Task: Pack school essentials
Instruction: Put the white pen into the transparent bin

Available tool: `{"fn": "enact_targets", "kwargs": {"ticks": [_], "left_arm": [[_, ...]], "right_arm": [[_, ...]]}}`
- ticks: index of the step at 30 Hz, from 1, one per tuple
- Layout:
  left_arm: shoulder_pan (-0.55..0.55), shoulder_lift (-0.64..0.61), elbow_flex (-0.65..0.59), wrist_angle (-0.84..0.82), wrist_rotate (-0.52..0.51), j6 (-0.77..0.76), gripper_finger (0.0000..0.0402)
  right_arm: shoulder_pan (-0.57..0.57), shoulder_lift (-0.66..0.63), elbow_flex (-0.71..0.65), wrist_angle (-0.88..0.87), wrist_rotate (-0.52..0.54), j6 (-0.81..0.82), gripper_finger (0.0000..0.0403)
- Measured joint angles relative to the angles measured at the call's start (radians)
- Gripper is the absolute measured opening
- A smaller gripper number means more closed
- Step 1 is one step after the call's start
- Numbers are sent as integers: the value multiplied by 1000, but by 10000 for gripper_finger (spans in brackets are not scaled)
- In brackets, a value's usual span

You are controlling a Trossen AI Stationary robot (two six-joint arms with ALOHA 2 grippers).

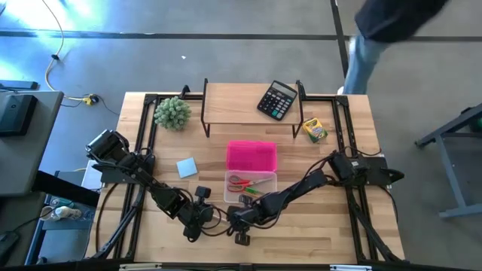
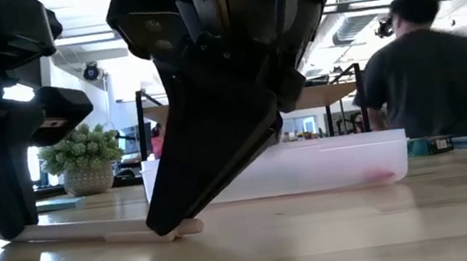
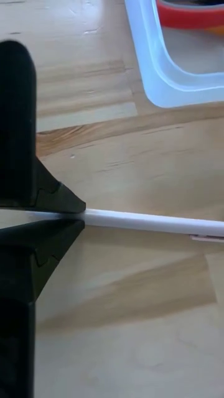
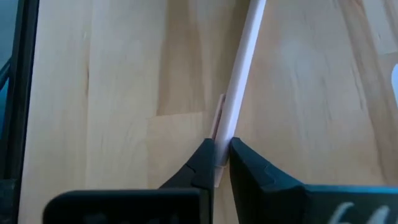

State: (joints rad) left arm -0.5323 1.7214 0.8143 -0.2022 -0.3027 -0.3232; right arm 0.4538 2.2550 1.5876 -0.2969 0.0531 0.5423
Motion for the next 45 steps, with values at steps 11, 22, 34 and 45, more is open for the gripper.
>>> {"fn": "enact_targets", "kwargs": {"ticks": [11, 22, 34, 45], "left_arm": [[0, 0, 2, 4, 22, 0, 13], [4, -1, 2, 1, 66, 17, 25], [32, -1, 1, -16, 119, 14, 95], [37, -1, 1, -3, 119, 20, 33]], "right_arm": [[6, 5, 49, -67, 14, -2, 18], [8, 5, 51, -64, 21, -2, 18], [8, 2, 53, -82, -6, 10, 19], [8, 0, 54, -117, -54, 31, 86]]}}
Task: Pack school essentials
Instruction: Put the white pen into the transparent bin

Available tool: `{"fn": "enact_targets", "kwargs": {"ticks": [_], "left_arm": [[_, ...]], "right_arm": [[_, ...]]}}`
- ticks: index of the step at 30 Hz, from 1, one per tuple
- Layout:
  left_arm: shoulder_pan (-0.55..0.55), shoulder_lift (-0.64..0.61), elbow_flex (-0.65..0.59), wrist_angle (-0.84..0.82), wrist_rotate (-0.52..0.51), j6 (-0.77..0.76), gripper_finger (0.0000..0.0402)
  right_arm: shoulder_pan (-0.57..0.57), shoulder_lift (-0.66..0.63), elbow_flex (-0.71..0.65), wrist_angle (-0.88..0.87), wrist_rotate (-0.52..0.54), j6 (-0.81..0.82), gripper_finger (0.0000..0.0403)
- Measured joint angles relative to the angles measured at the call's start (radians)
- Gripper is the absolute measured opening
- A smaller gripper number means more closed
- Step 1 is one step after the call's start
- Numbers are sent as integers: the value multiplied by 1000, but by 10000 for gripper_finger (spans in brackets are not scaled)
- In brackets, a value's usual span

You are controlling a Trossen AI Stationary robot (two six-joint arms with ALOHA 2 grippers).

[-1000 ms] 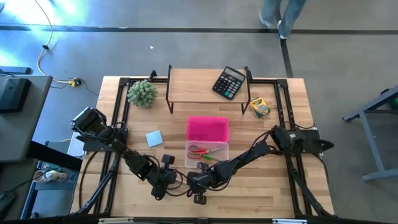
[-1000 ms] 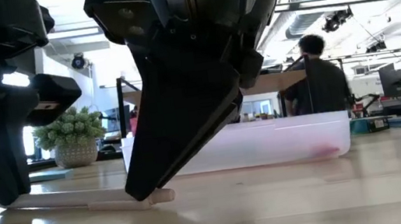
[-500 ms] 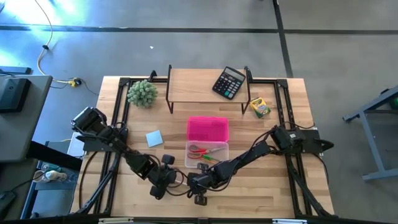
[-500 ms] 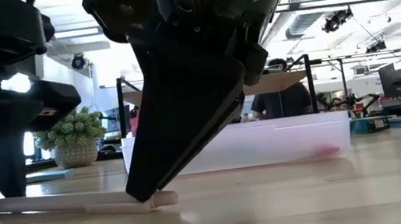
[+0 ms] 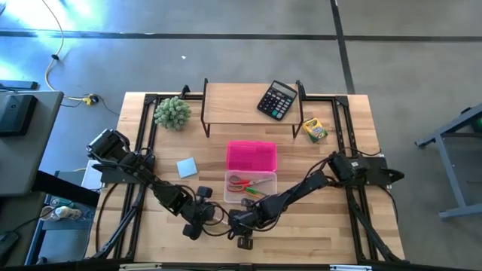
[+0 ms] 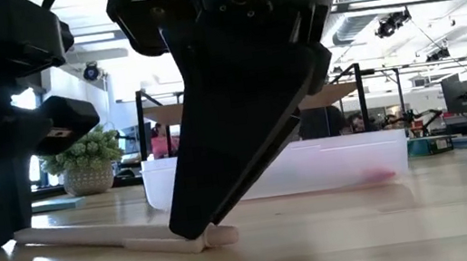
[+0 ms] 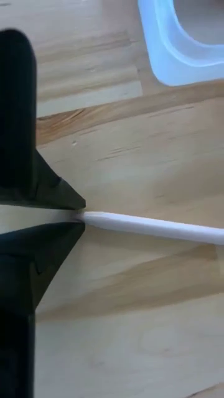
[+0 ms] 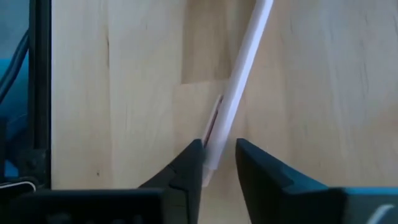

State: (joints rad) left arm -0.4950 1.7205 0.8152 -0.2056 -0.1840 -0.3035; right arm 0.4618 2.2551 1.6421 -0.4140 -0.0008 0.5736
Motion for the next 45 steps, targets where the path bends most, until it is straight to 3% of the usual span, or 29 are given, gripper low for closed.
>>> {"fn": "enact_targets", "kwargs": {"ticks": [8, 20, 28, 34, 45], "left_arm": [[3, 1, -1, 56, -5, 0, 24], [26, 38, 2, 151, 70, -9, 24], [28, 41, 1, 130, 79, -19, 43], [29, 67, 2, 135, 79, -34, 67], [29, 77, 2, 145, 75, -35, 55]], "right_arm": [[0, 0, 2, -37, -11, 47, 113], [-1, 2, 2, -60, -6, 57, 77], [-1, 4, 2, -55, -13, 56, 116], [-1, 33, 2, -53, -37, 55, 122], [-1, 8, 0, -73, -36, 51, 122]]}}
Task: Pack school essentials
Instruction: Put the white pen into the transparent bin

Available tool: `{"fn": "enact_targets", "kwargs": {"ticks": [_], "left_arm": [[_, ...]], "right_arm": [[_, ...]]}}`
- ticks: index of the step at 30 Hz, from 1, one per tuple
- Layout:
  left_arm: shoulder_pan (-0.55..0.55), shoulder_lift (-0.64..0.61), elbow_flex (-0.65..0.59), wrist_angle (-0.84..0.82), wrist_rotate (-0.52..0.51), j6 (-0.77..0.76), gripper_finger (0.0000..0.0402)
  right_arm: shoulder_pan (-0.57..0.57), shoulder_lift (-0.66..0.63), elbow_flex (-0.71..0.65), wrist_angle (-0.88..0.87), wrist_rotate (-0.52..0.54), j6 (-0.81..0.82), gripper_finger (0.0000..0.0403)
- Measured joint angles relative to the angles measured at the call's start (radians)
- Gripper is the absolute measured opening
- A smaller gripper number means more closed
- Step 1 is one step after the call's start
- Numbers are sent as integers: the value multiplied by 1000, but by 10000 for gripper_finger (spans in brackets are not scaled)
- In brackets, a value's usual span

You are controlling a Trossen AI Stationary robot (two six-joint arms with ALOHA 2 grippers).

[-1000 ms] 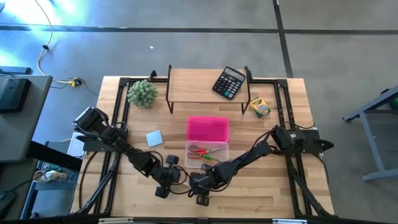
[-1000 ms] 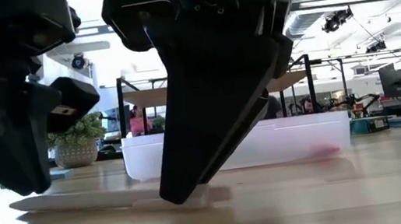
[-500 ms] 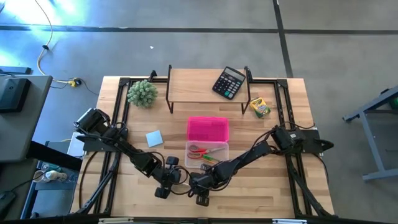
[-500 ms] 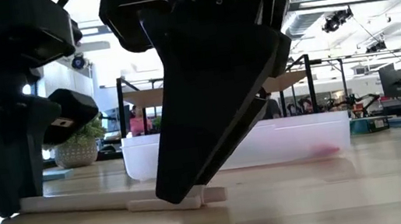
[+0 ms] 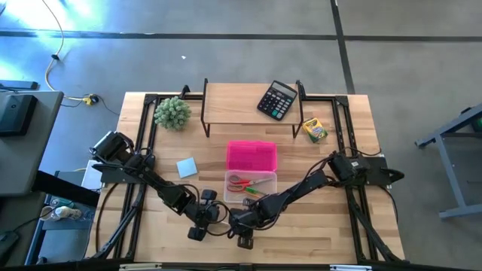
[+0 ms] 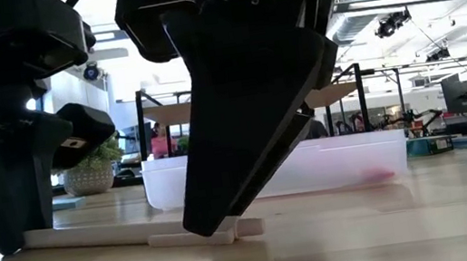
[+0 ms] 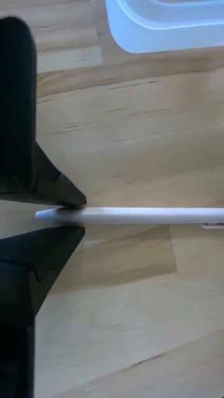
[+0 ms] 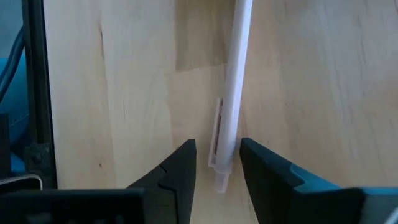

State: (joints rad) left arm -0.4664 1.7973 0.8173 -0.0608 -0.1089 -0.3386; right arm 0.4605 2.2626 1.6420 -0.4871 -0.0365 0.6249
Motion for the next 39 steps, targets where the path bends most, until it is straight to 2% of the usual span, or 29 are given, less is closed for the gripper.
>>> {"fn": "enact_targets", "kwargs": {"ticks": [11, 20, 39], "left_arm": [[0, 1, -1, 1, -4, -10, 40], [0, 1, -2, 0, -4, -11, 42], [0, 1, -2, 8, -6, -10, 42]], "right_arm": [[38, -31, -4, -75, 58, -24, 122], [58, -40, -4, -80, 57, -119, 122], [62, -49, -3, -9, 84, -185, 122]]}}
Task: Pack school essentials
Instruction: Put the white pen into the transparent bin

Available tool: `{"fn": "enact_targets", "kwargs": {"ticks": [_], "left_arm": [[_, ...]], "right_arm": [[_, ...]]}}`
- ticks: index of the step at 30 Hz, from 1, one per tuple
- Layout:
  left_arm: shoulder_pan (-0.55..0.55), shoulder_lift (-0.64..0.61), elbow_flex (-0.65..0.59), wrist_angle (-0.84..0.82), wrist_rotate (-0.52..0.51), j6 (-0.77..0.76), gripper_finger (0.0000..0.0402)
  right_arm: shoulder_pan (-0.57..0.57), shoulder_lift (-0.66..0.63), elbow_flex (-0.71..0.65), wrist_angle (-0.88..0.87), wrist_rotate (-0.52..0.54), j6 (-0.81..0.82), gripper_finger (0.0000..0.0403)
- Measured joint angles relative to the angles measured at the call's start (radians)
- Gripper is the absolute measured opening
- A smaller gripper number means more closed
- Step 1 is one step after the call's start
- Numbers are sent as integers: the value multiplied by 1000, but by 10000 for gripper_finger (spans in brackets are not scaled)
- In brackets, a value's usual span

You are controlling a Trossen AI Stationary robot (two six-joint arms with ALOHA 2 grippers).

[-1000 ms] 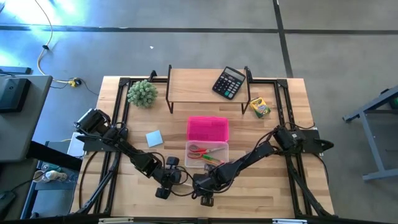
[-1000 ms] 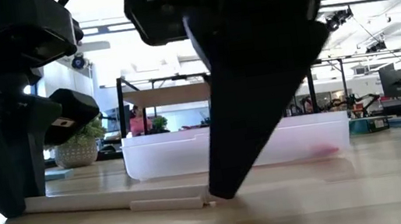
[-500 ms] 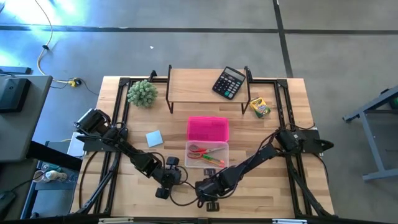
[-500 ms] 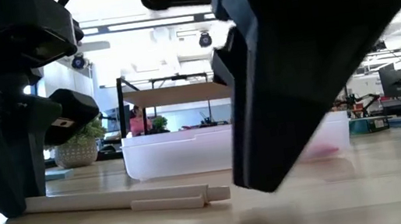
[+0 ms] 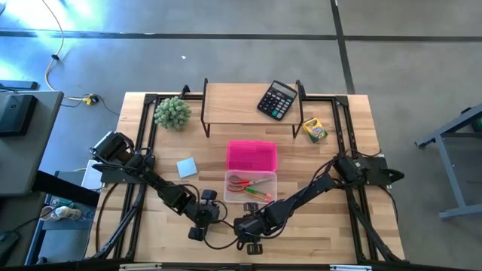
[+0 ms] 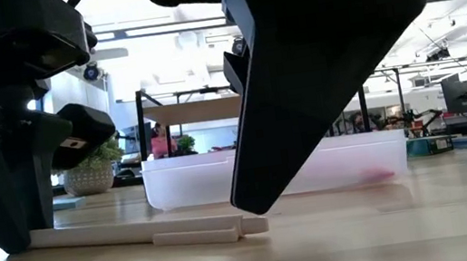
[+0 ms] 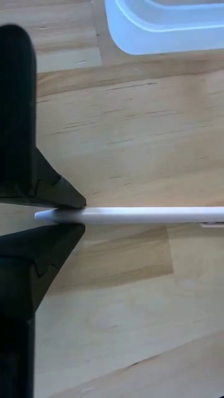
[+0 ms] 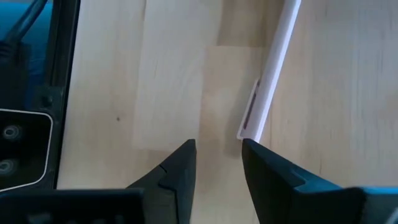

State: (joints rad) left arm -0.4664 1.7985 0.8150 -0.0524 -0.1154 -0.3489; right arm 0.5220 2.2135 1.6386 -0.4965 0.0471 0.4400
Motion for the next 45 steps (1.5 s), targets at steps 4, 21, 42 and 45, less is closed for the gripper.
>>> {"fn": "enact_targets", "kwargs": {"ticks": [4, 21, 42, 45], "left_arm": [[0, 0, 0, 1, 0, 0, 43], [0, 2, -1, 21, 0, 27, 59], [2, -43, -3, 9, 7, 35, 127], [2, -43, -3, 10, 9, 40, 105]], "right_arm": [[0, 0, 0, 0, -3, 4, 122], [-11, -4, -55, 68, -27, 31, 122], [-14, -2, -57, 64, -32, 42, 122], [-17, -2, -57, 63, -33, 42, 122]]}}
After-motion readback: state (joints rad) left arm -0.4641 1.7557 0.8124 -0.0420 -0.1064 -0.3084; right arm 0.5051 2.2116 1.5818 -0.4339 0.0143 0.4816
